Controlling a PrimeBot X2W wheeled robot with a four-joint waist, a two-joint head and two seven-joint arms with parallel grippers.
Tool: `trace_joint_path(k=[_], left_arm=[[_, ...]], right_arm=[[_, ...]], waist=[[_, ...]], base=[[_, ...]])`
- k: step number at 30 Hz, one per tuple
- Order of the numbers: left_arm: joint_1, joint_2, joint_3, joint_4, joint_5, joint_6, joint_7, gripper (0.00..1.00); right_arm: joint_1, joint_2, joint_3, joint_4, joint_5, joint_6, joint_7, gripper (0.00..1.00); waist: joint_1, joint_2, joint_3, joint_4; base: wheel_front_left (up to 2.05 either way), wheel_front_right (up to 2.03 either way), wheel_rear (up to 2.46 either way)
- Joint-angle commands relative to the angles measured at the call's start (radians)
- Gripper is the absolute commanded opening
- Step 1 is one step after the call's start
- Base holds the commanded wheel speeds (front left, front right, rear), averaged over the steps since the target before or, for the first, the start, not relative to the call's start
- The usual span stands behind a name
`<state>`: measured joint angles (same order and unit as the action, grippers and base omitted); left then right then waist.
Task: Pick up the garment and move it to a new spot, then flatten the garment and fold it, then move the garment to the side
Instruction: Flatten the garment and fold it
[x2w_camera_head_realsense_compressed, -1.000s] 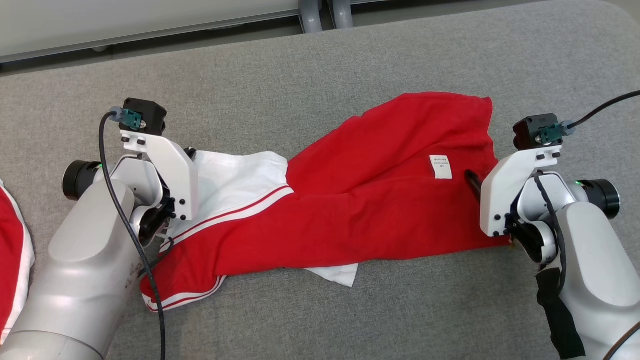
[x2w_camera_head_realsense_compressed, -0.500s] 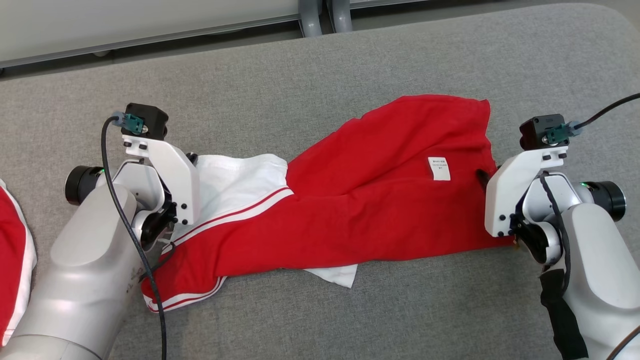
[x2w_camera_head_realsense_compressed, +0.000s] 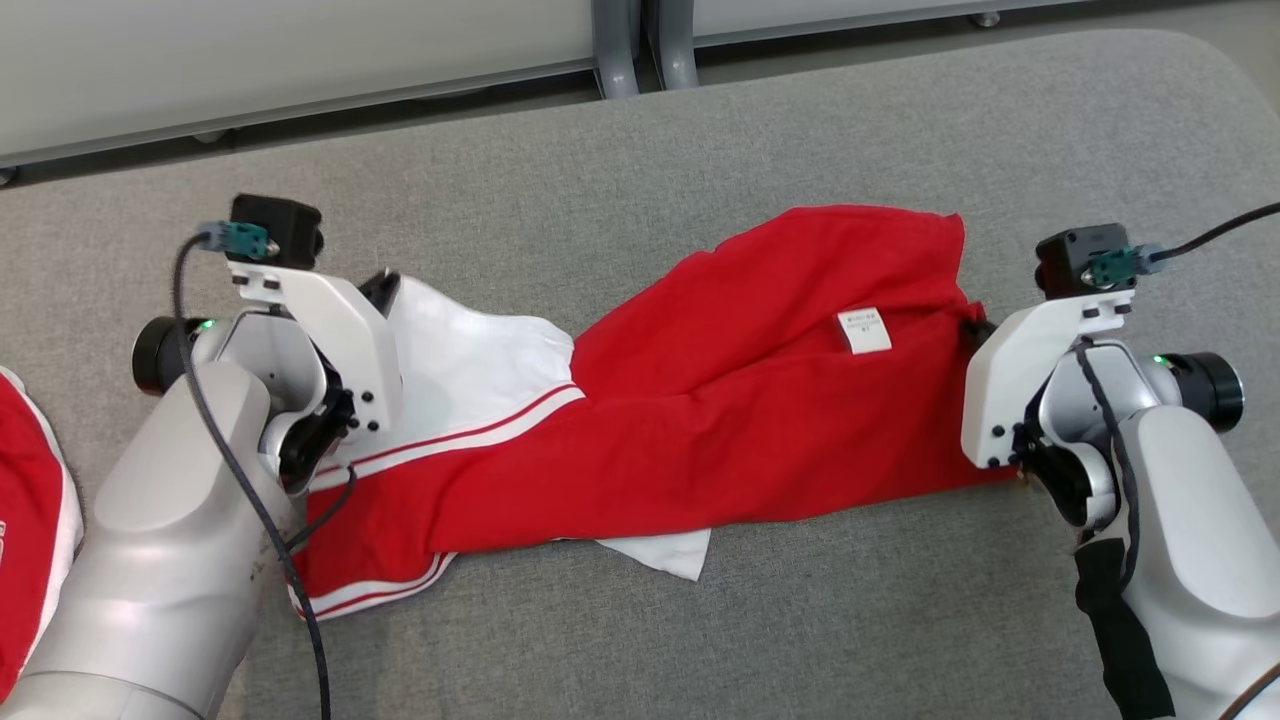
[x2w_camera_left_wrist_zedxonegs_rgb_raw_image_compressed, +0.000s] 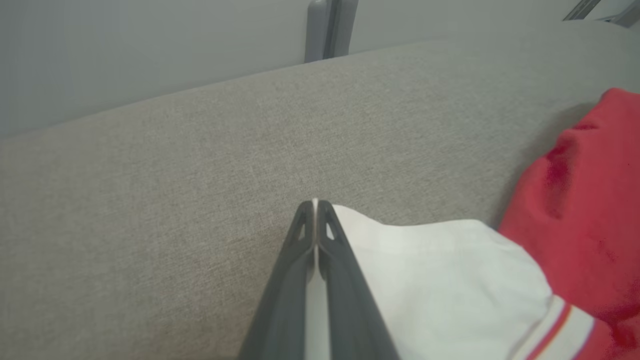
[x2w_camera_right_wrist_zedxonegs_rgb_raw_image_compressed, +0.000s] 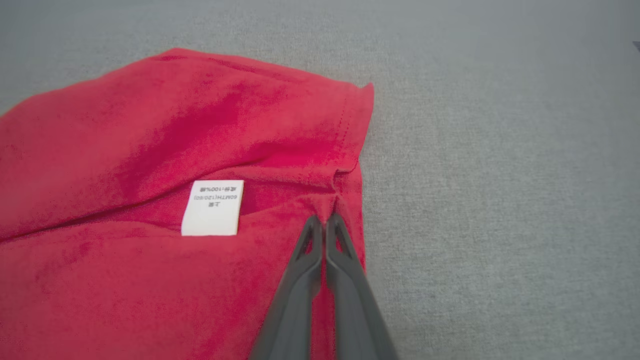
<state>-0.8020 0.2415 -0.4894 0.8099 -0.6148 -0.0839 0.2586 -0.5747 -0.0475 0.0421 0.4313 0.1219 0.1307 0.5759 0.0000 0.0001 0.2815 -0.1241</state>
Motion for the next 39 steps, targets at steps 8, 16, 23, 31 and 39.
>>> trace_joint_path(k=[8, 16, 23, 31, 39], left_arm=[[-0.018, 0.012, 0.118, -0.204, -0.213, -0.046, -0.163, 0.0], [-0.084, 0.102, 0.163, -0.456, -0.335, -0.048, -0.261, 0.0], [-0.154, 0.123, 0.199, -0.58, -0.361, -0.044, -0.277, 0.0], [-0.259, 0.109, 0.23, -0.596, -0.364, -0.003, -0.283, 0.0], [-0.405, 0.111, 0.184, -0.499, -0.271, -0.026, -0.361, 0.0]], right_arm=[[-0.055, -0.006, -0.037, -0.089, 0.075, 0.0, -0.128, 0.0], [-0.131, -0.006, -0.095, -0.184, 0.047, 0.0, -0.192, 0.0], [-0.221, -0.007, -0.116, -0.238, 0.044, 0.0, -0.248, 0.0], [-0.342, -0.037, -0.083, -0.206, 0.073, 0.0, -0.215, 0.0], [-0.539, -0.057, 0.014, 0.008, 0.126, 0.0, -0.251, 0.0]], waist=[[0.0, -0.0001, -0.058, 0.001], [0.0, -0.0001, -0.115, 0.0], [0.0, -0.0001, -0.128, -0.004], [0.0, -0.0001, -0.056, -0.007], [0.0, -0.0001, 0.125, -0.014]], base=[[0.0, 0.0, 0.0], [0.0, 0.0, 0.0], [0.0, 0.0, 0.0], [0.0, 0.0, 0.0], [0.0, 0.0, 0.0]])
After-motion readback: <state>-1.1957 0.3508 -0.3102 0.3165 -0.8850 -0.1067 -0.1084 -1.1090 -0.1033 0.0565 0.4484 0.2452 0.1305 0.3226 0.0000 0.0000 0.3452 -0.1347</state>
